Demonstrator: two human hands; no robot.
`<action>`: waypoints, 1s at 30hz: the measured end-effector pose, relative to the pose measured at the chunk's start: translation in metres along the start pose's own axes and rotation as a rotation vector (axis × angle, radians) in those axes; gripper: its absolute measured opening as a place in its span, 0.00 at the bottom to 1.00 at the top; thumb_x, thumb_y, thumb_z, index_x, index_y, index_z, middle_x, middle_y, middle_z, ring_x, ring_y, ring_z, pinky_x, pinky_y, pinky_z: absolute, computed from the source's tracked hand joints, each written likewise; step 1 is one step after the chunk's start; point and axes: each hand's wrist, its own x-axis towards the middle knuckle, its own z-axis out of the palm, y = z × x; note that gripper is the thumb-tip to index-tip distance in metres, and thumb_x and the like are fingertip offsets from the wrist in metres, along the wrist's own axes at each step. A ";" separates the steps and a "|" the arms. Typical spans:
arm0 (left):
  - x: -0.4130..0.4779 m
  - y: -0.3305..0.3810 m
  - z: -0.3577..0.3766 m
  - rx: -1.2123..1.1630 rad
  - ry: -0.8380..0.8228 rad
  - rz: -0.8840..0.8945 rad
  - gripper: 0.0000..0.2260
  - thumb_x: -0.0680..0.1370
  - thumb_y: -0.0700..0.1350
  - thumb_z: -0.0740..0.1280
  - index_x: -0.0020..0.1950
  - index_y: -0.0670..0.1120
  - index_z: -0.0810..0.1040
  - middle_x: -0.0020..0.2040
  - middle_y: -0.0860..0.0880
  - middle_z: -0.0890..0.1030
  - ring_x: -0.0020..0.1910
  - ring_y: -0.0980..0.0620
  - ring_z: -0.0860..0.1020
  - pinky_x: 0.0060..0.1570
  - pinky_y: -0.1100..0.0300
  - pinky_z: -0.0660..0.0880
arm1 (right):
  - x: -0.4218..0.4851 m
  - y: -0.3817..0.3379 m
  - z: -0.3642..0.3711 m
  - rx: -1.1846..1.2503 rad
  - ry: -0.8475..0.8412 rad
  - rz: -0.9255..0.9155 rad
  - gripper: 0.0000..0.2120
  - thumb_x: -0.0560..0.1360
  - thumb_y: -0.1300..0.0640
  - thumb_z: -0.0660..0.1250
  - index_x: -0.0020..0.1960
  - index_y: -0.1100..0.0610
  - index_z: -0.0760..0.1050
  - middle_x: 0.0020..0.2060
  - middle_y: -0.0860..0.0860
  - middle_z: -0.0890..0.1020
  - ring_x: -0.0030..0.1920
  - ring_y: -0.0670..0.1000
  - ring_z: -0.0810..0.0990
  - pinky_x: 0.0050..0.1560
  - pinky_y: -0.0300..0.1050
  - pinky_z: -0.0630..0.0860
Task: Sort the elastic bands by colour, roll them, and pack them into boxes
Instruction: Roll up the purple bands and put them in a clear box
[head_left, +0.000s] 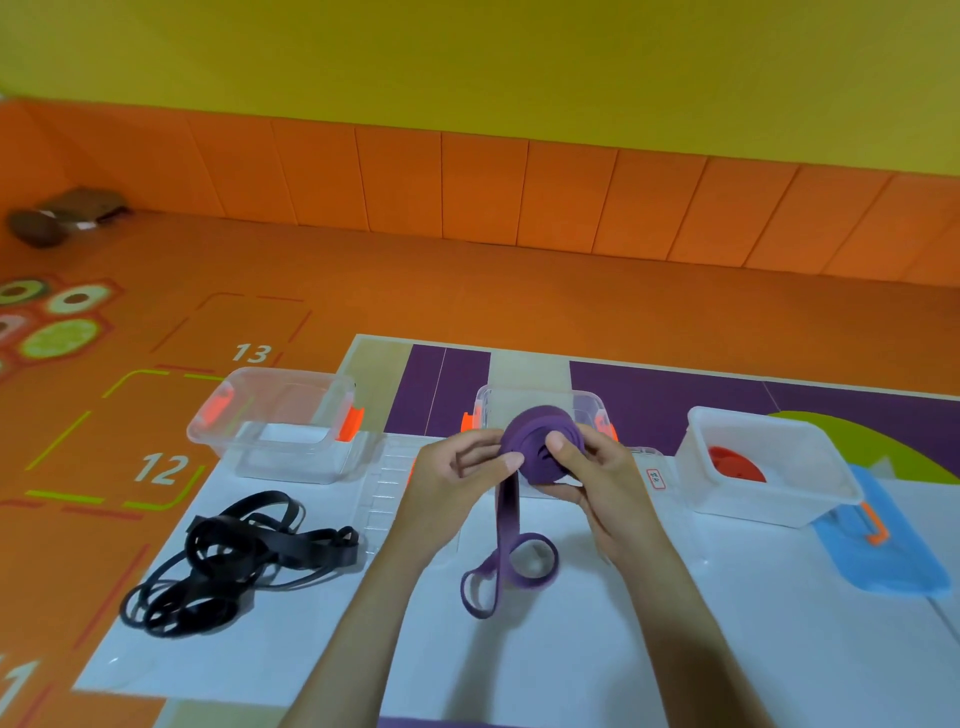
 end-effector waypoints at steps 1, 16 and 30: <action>0.004 0.008 0.001 0.004 -0.010 0.025 0.11 0.78 0.44 0.77 0.55 0.61 0.88 0.54 0.52 0.89 0.57 0.54 0.87 0.55 0.65 0.80 | 0.001 -0.006 0.001 0.021 -0.005 -0.011 0.22 0.71 0.42 0.78 0.59 0.53 0.86 0.55 0.56 0.88 0.56 0.55 0.88 0.50 0.49 0.86; 0.028 0.060 0.006 0.123 -0.014 0.198 0.10 0.78 0.49 0.74 0.54 0.65 0.86 0.53 0.57 0.89 0.54 0.57 0.86 0.53 0.68 0.78 | 0.029 -0.080 -0.007 -0.203 -0.139 -0.265 0.16 0.71 0.44 0.78 0.56 0.49 0.87 0.50 0.52 0.89 0.49 0.50 0.88 0.49 0.44 0.85; 0.022 0.004 -0.002 0.087 -0.014 0.065 0.07 0.78 0.46 0.77 0.55 0.55 0.88 0.51 0.50 0.90 0.52 0.51 0.88 0.50 0.65 0.81 | 0.009 -0.008 0.001 0.063 -0.026 -0.010 0.17 0.79 0.48 0.75 0.66 0.50 0.80 0.58 0.53 0.87 0.59 0.55 0.87 0.54 0.55 0.86</action>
